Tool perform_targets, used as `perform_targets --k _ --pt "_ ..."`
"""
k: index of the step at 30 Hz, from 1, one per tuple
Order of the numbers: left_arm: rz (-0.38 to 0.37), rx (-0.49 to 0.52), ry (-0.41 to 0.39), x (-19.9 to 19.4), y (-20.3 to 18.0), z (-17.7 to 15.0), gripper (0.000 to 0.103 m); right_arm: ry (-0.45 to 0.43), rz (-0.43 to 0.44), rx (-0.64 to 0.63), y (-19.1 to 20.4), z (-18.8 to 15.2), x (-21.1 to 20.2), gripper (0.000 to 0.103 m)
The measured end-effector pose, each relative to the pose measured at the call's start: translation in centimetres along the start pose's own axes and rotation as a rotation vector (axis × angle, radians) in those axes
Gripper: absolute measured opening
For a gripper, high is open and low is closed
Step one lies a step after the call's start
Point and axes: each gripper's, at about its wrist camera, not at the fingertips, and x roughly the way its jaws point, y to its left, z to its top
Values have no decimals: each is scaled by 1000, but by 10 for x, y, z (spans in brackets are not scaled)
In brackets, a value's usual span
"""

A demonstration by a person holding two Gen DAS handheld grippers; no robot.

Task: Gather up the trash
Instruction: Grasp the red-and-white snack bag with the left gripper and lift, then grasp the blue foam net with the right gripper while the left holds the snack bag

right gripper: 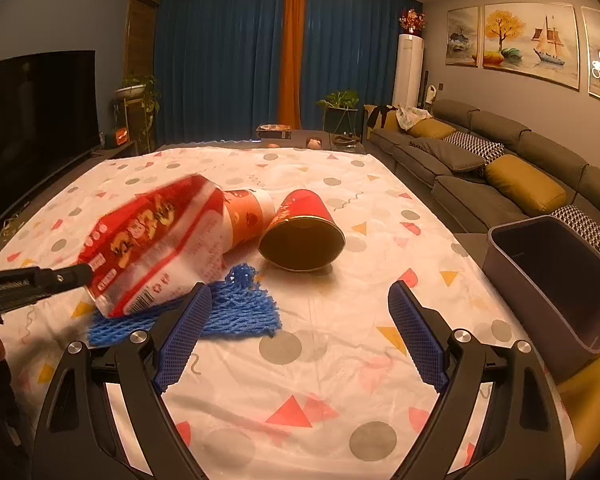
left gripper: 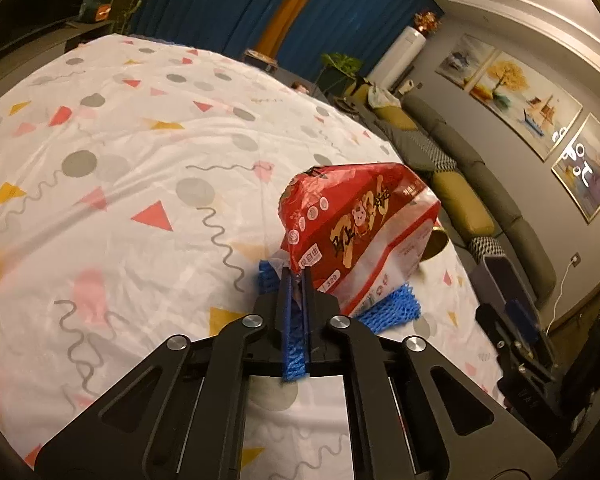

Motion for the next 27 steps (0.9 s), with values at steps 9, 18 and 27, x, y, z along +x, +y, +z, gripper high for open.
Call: perform_targets --k 9,18,27 --pt "42 9 -241 -78 -15 4 1 47 92 -22 11 0 10 87" --pt "142 10 -351 -122 -11 -11 1 166 173 -61 36 8 51 87" --pt "166 13 -359 -126 -10 -18 1 230 166 -84 47 11 75 87"
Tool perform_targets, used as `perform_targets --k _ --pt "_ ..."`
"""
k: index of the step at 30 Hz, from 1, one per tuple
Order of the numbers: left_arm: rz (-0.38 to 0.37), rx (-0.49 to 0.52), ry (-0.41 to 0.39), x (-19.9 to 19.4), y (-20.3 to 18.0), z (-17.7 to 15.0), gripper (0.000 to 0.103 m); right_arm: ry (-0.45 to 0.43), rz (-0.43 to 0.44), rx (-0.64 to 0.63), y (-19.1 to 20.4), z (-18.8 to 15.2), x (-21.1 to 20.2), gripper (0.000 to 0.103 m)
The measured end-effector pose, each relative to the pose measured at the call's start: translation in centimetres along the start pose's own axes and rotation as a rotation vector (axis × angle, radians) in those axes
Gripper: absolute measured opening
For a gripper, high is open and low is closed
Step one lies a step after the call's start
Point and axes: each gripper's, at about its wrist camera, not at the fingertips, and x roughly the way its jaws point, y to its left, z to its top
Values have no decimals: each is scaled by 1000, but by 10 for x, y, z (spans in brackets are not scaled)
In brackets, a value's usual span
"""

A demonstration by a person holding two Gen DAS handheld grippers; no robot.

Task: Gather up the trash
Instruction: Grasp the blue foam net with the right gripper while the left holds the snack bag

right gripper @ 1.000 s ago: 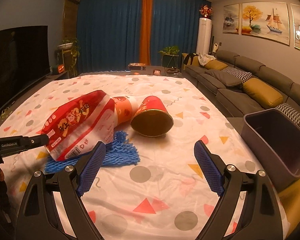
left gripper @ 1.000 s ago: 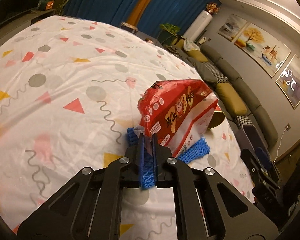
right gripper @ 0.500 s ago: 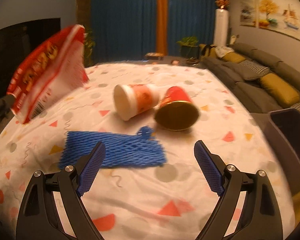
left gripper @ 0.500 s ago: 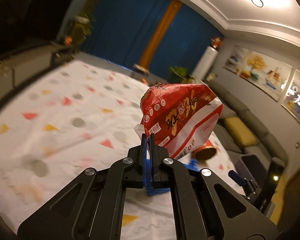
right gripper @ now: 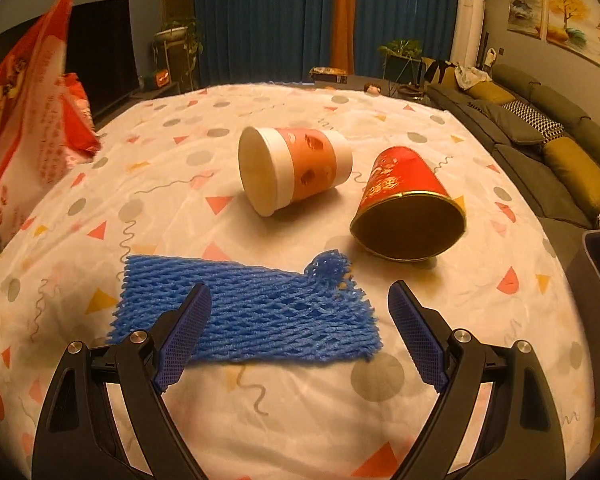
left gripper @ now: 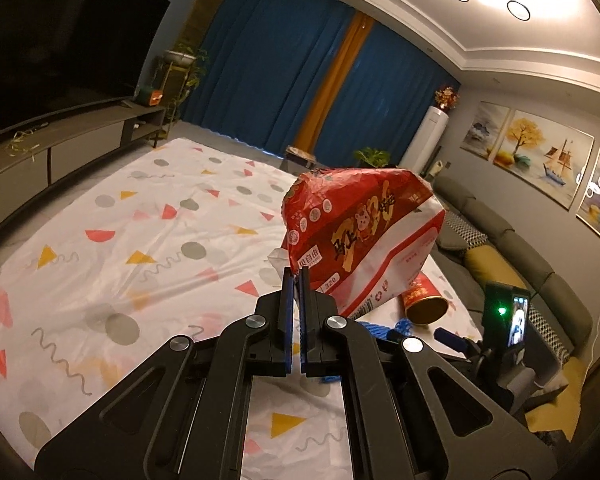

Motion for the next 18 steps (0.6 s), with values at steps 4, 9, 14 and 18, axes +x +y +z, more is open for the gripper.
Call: perform_targets --k 4,9,14,18 --pt "6 5 -5 -3 1 -1 1 22 -2 -1 0 1 9 87" --pt "10 6 -5 -6 0 -3 1 46 -8 -11 2 -1 18 87" --pt "10 2 0 -7 1 -3 1 89 -10 -8 2 -1 28 87" --pt "11 -3 2 -8 1 -5 1 112 6 -1 1 -1 32 86"
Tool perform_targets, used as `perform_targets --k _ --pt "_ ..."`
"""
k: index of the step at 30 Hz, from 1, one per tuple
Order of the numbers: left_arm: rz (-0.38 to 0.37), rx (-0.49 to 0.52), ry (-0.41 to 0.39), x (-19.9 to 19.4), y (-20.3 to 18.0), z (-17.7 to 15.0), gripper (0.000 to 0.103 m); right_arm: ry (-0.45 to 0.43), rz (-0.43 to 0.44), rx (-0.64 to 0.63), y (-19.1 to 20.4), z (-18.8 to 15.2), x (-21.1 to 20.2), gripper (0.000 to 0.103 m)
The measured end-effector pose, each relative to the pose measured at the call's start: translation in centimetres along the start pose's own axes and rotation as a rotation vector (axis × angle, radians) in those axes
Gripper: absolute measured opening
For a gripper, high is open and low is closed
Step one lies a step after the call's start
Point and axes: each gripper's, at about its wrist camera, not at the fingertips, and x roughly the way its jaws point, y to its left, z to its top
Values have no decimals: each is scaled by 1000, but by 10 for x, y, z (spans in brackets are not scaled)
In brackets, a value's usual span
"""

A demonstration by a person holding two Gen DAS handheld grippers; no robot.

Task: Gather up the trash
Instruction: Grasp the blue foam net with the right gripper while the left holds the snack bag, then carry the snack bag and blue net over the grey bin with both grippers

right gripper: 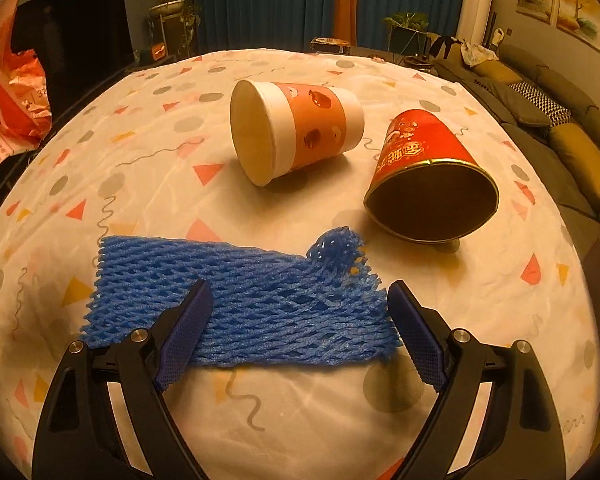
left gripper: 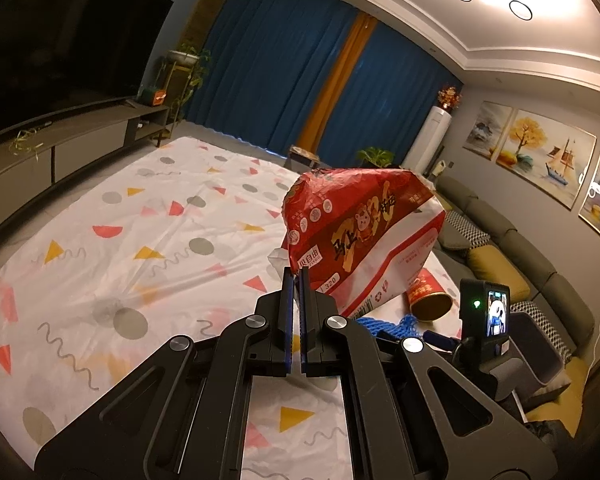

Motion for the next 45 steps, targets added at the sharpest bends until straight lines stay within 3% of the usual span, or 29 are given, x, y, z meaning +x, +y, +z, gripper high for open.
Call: perform_targets --k 7,11,14,18,21,26,34,45 --pt "-4 -3 2 -2 -1 -2 1 14 34 10 -3 0 3 82" --pt "-3 -3 -3 -3 0 -1 1 2 54 -9 2 0 0 68" --pt "0 -3 -6 -4 1 0 1 -7 73 -24 6 -1 -1 52" --pt "2 -5 -9 -5 2 1 1 -18 121 -47 14 -3 -4 23" --pt "4 -1 -9 -6 3 1 1 -26 136 -65 21 -5 -8 11" --pt "8 1 -13 -11 4 1 1 -49 141 -43 15 -7 -16 9" --pt "-2 12 -22 -17 -5 1 1 -160 138 5 -10 -10 -60 9" --pt "-75 81 -5 -9 -53 -5 1 -299 84 40 -53 -20 -125 9"
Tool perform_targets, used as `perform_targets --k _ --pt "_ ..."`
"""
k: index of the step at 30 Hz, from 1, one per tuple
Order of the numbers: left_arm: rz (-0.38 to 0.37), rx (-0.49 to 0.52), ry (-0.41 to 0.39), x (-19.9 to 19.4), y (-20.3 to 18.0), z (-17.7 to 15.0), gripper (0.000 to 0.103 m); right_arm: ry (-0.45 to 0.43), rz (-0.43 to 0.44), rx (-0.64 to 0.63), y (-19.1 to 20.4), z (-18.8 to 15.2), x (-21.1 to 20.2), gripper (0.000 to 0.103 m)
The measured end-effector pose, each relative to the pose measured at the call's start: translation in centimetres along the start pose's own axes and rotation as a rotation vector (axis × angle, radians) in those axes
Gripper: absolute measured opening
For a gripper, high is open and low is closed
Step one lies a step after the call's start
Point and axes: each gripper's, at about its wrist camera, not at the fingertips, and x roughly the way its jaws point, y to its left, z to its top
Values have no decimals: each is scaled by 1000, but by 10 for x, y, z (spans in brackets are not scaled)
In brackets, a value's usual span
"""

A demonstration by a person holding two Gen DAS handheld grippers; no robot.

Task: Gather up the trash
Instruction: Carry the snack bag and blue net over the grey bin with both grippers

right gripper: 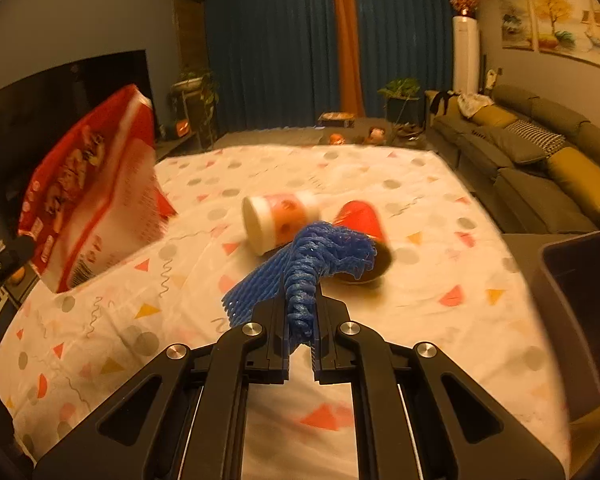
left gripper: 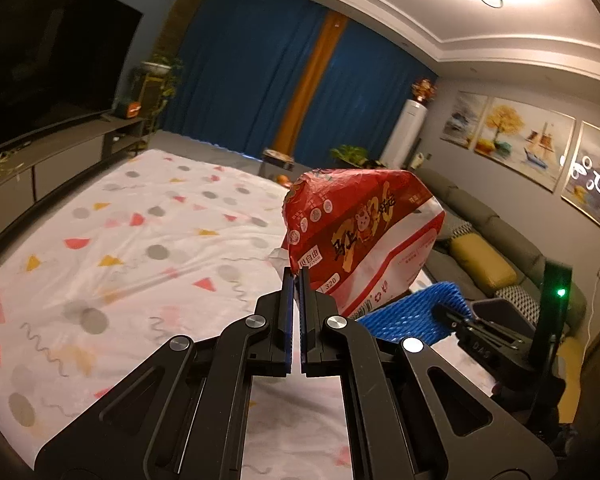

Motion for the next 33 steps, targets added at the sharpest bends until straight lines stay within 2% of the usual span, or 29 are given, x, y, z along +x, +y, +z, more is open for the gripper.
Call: perform_targets --k 11,24,27,33 --pt "-143 105 50 35 -84 -6 1 -97 -123 66 -68 -2 -56 9" --pt "-353 242 128 105 -232 -32 1 -191 -412 278 -209 -22 -119 9" --pt "-380 257 159 125 -261 -42 1 -192 -470 314 -232 -30 -126 9" --pt "-403 287 214 158 -301 -59 1 -174 -521 334 -252 -40 -123 9"
